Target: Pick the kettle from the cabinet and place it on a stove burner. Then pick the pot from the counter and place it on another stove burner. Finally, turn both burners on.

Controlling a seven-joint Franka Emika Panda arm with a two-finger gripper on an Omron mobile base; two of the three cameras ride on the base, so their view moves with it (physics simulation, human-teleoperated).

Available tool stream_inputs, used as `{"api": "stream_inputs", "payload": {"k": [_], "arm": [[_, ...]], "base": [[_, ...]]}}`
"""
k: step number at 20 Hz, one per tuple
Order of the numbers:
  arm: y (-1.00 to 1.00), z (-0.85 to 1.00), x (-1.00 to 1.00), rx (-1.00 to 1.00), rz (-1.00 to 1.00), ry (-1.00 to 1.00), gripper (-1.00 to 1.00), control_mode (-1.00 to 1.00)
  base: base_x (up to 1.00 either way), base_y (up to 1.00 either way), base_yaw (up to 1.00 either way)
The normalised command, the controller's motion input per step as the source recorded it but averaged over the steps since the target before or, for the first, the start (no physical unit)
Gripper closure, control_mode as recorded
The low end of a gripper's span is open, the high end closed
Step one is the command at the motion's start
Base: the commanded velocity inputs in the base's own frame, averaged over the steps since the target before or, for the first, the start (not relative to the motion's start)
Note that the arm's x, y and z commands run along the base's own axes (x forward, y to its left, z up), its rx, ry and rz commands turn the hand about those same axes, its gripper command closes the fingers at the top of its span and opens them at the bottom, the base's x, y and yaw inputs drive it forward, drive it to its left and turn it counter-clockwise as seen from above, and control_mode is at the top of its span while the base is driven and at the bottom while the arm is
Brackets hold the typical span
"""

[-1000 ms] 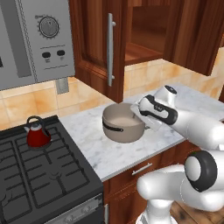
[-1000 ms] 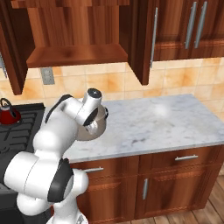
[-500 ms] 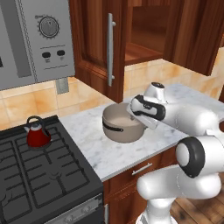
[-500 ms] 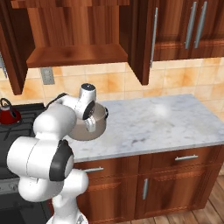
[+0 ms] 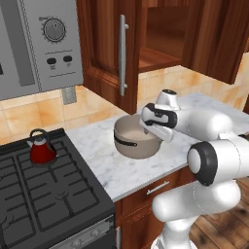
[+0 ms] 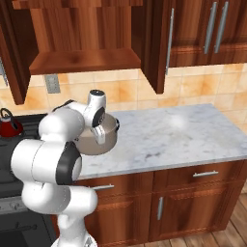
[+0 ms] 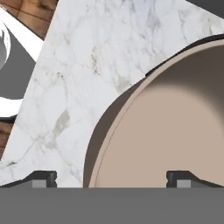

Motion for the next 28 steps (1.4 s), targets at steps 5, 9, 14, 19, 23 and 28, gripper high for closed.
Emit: {"api": "stream_inputs", "payload": {"k": [5, 9, 14, 19, 23, 28], "arm": [[0.00, -0.35, -0.04, -0.07, 0.00, 0.00, -1.00, -1.00], [0.00, -0.40, -0.09, -0.07, 0.00, 0.00, 1.00, -1.00], [0.00, -0.15, 0.00, -0.01, 0.00, 0.02, 1.00, -1.00], [-0.03, -0.04, -0.25, 0.04, -0.01, -0.04, 1.00, -1.00], [0.00, 0.01, -0.27, 0.03, -0.05, -0.07, 1.00, -1.00], [-0.01, 0.21, -0.31, 0.01, -0.09, -0.04, 1.00, -1.00]], "base": [[0.00, 0.00, 0.00], [0.00, 0.00, 0.00], [0.00, 0.00, 0.00], [0.00, 0.00, 0.00], [0.00, 0.00, 0.00], [0.00, 0.00, 0.00]]}}
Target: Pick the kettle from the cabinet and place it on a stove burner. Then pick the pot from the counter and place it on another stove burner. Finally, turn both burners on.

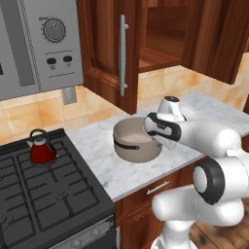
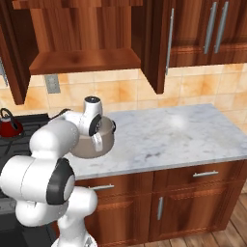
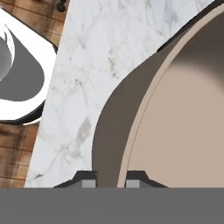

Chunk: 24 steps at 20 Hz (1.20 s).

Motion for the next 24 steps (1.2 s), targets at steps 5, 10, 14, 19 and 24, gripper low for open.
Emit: {"api": "stream_inputs", "payload": {"k": [5, 10, 14, 19, 24], "arm": [[-0.05, 0.40, -0.25, 0.00, -0.15, 0.00, 1.00, -1.00], [-0.15, 0.40, -0.33, 0.00, -0.14, 0.00, 1.00, -1.00], [-0.18, 0.39, -0.42, 0.00, -0.11, -0.03, 1.00, -1.00], [-0.11, 0.34, -0.32, 0.00, -0.09, -0.05, 1.00, -1.00], [-0.05, 0.27, -0.32, 0.00, -0.08, -0.06, 1.00, -1.00]], "base": [[0.00, 0.00, 0.00], [0.00, 0.00, 0.00], [0.00, 0.00, 0.00], [0.00, 0.00, 0.00], [0.00, 0.00, 0.00]]}}
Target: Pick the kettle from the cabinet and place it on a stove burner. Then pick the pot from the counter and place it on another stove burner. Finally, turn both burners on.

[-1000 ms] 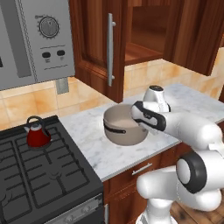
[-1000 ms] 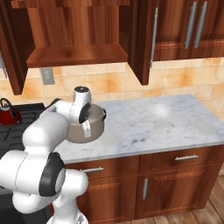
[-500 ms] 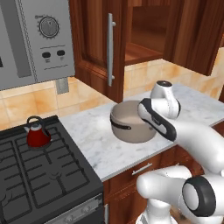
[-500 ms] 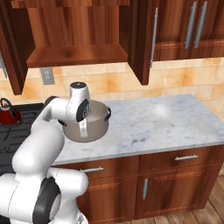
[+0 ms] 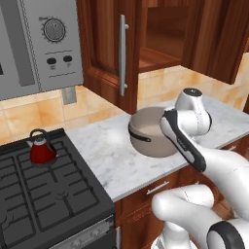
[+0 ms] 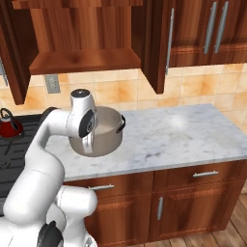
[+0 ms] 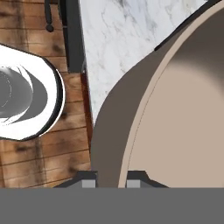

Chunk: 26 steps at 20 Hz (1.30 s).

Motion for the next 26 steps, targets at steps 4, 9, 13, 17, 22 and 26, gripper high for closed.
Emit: {"api": "stream_inputs", "payload": {"k": [4, 9, 13, 17, 22, 26], "arm": [[-0.02, 0.20, -0.31, 0.00, -0.07, -0.06, 1.00, -1.00], [-0.02, 0.17, -0.32, 0.00, -0.08, -0.05, 1.00, -1.00], [-0.05, 0.25, -0.41, 0.00, -0.08, -0.06, 1.00, -1.00], [-0.04, 0.36, -0.50, 0.00, -0.10, -0.08, 1.00, -1.00], [-0.05, 0.35, -0.57, 0.00, -0.10, -0.10, 1.00, -1.00], [-0.03, 0.31, -0.58, 0.00, -0.09, -0.08, 1.00, -1.00]], "base": [[0.00, 0.00, 0.00], [0.00, 0.00, 0.00], [0.00, 0.00, 0.00], [0.00, 0.00, 0.00], [0.00, 0.00, 0.00], [0.00, 0.00, 0.00]]}}
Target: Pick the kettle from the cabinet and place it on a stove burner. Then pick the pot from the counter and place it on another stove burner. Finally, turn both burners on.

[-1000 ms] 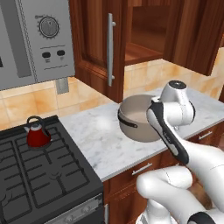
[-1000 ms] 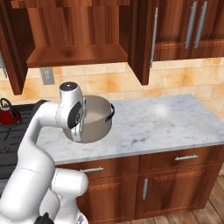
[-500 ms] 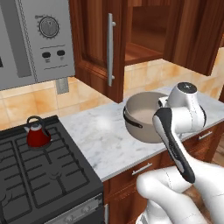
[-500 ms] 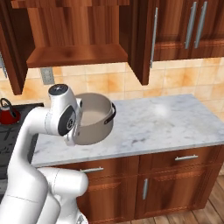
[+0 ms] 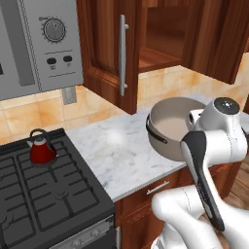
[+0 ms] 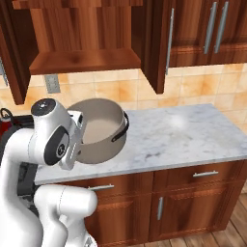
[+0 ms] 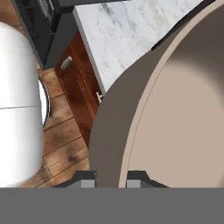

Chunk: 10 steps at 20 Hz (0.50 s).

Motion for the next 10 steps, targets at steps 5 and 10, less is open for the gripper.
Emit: {"api": "stream_inputs", "payload": {"k": [5, 10], "arm": [[-0.02, 0.25, -0.57, 0.00, -0.08, -0.06, 1.00, -1.00], [0.00, 0.06, -0.26, 0.00, -0.03, -0.02, 1.00, -1.00]], "base": [[0.00, 0.00, 0.00], [0.00, 0.00, 0.00]]}}
